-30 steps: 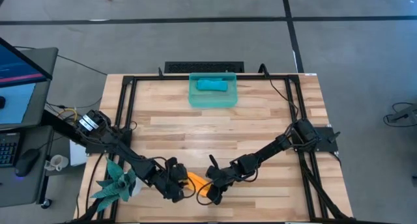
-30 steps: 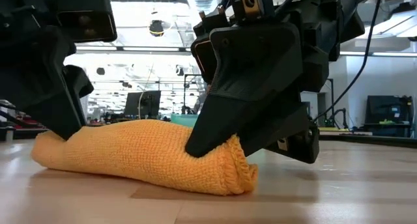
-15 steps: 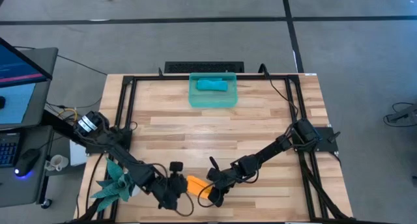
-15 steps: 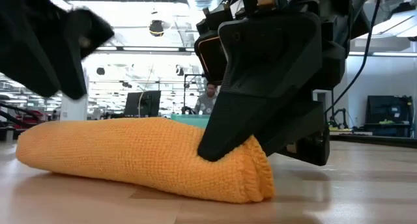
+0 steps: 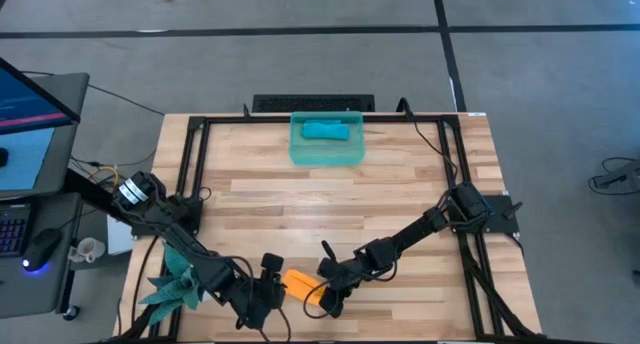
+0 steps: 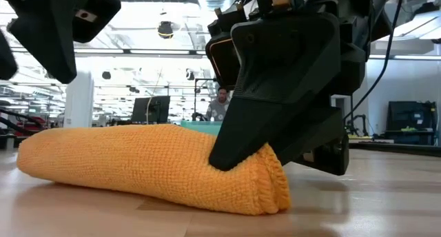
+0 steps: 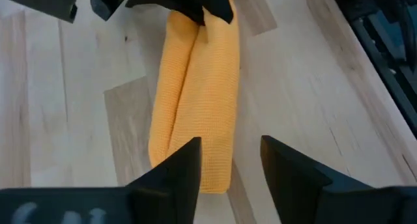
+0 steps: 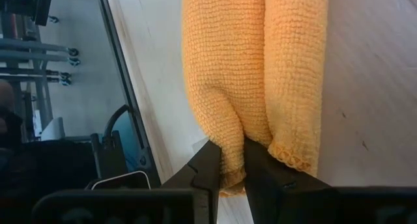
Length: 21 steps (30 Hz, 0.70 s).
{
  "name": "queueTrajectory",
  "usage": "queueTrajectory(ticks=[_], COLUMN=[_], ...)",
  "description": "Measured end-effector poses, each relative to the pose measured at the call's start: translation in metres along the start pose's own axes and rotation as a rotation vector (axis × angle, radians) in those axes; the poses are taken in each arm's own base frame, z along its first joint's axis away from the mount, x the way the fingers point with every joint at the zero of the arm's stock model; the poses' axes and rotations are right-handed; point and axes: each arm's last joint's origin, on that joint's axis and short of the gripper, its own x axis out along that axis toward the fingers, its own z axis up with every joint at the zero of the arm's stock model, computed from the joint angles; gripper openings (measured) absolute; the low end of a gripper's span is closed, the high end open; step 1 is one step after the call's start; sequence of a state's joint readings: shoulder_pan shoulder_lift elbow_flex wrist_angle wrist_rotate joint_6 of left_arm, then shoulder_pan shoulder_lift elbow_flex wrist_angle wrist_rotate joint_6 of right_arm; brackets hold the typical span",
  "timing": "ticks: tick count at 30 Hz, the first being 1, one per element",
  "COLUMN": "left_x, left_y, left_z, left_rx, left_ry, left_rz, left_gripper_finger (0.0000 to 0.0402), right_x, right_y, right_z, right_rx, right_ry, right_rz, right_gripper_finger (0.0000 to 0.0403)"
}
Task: Roll microfiber towels into tight, uniform cylinder then place into a basket
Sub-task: Roll the orange microfiber cloth
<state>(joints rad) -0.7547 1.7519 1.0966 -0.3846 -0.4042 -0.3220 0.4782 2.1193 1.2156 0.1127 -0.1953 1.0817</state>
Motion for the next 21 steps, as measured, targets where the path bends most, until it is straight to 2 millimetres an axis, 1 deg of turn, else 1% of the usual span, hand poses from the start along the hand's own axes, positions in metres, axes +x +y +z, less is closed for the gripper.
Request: queueTrajectory(ticks=[4,7,9,15,19,21], left_x=[0.007,0.015,0.018,0.027,0.034,0.04], left_y=[0.004,0.007,0.008,0.014,0.013,0.012], left_z=[-0.001,-0.007,-0.012,-0.027,-0.031,-0.035], left_rx=[-0.035,-0.076,-0.087,-0.091,-0.089,-0.078], left_ry=[-0.049,-0.092,-0.108,-0.086,-0.151,-0.143], left_rz=[-0.007,-0.02,-0.021,-0.028,-0.055,-0.055], left_gripper_finger=[0.0184,0.0197,0.0198,0.0197,0.0197,0.0197], right_x=[0.0,0.0,0.0,0.0,0.0,0.0], right_y=[0.0,0.0,0.0,0.0,0.0,0.0], right_z=[0.0,0.0,0.0,0.0,0.0,0.0], right_rx=[-0.001,-0.003,-0.004,-0.005,-0.006,-0.007], right_ry=[-0.002,-0.002,-0.002,-0.001,0.0,0.001], right_rz=[-0.001,-0.001,-0.001,0.0,0.001,0.002], right_gripper_finger=[0.0079,0.0079,0.0079,0.0079,0.0079,0.0079])
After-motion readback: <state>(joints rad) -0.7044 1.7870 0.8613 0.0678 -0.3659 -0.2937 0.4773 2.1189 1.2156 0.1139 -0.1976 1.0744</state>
